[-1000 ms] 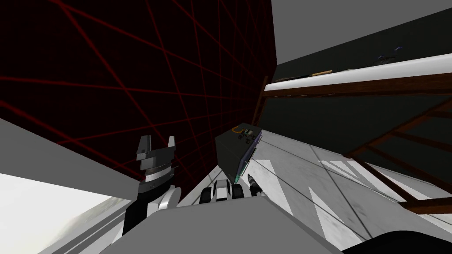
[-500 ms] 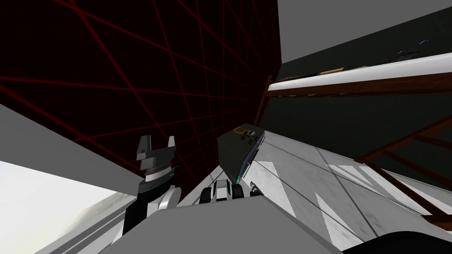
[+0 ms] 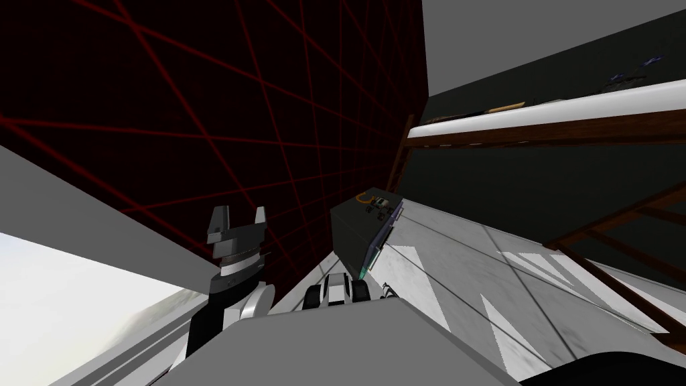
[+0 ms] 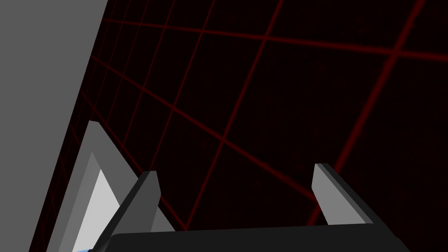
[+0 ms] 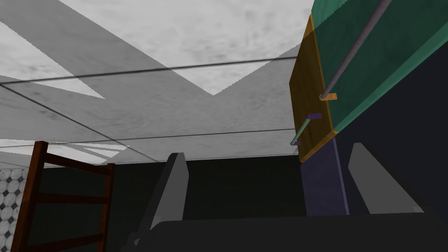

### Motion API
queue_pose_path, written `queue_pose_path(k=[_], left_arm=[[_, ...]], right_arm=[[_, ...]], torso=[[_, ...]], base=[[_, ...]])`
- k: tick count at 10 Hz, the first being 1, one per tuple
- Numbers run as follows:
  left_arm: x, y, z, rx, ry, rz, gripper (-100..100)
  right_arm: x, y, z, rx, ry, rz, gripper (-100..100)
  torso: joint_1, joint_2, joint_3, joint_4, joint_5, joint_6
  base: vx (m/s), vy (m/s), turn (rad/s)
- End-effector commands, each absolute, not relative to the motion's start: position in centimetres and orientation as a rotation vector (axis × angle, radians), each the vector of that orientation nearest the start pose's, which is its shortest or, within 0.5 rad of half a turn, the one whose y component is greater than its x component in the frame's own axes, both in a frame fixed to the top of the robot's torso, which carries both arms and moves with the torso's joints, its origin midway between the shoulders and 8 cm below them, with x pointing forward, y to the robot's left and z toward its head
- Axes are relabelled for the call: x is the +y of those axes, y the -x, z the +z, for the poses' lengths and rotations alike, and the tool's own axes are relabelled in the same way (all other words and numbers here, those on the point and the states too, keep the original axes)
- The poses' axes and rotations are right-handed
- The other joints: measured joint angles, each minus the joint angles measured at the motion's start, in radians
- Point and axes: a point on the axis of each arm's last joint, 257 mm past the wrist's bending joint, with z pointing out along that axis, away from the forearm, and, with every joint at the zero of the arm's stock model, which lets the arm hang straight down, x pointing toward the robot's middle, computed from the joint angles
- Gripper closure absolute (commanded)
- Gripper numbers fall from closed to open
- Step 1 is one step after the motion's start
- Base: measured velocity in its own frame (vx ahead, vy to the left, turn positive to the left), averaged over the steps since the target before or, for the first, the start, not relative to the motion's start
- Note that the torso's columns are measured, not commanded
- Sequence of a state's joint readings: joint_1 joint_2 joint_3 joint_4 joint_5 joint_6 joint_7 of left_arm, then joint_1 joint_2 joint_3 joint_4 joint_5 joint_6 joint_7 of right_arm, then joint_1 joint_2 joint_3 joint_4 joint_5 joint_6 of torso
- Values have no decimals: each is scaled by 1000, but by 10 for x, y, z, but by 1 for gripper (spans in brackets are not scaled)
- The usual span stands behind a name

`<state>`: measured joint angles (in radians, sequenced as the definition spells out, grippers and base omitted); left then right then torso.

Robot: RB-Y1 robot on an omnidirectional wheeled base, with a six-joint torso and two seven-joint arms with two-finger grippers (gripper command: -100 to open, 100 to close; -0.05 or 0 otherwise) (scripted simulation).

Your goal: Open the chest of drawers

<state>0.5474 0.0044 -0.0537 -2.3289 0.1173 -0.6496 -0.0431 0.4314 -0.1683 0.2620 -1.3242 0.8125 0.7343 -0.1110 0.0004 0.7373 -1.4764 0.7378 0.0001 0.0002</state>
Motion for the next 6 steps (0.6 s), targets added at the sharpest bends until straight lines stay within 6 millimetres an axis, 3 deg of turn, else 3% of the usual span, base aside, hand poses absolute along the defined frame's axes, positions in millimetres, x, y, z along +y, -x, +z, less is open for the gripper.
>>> queue_pose_path(k=[1, 4, 6], left_arm=[[279, -304, 56, 437, 600, -1397, 0], [279, -304, 56, 437, 600, -1397, 0], [279, -304, 56, 437, 600, -1397, 0]], right_arm=[[-366, -186, -571, 2257, -1128, -393, -100], [-366, -186, -571, 2257, -1128, -393, -100], [-381, -184, -567, 2286, -1021, -498, -100]], torso=[[-1, 0, 0, 0, 0, 0], [-1, 1, 1, 0, 0, 0], [1, 1, 0, 0, 0, 0]], base=[[-3, -5, 15], [0, 2, 1], [-6, 21, 27]])
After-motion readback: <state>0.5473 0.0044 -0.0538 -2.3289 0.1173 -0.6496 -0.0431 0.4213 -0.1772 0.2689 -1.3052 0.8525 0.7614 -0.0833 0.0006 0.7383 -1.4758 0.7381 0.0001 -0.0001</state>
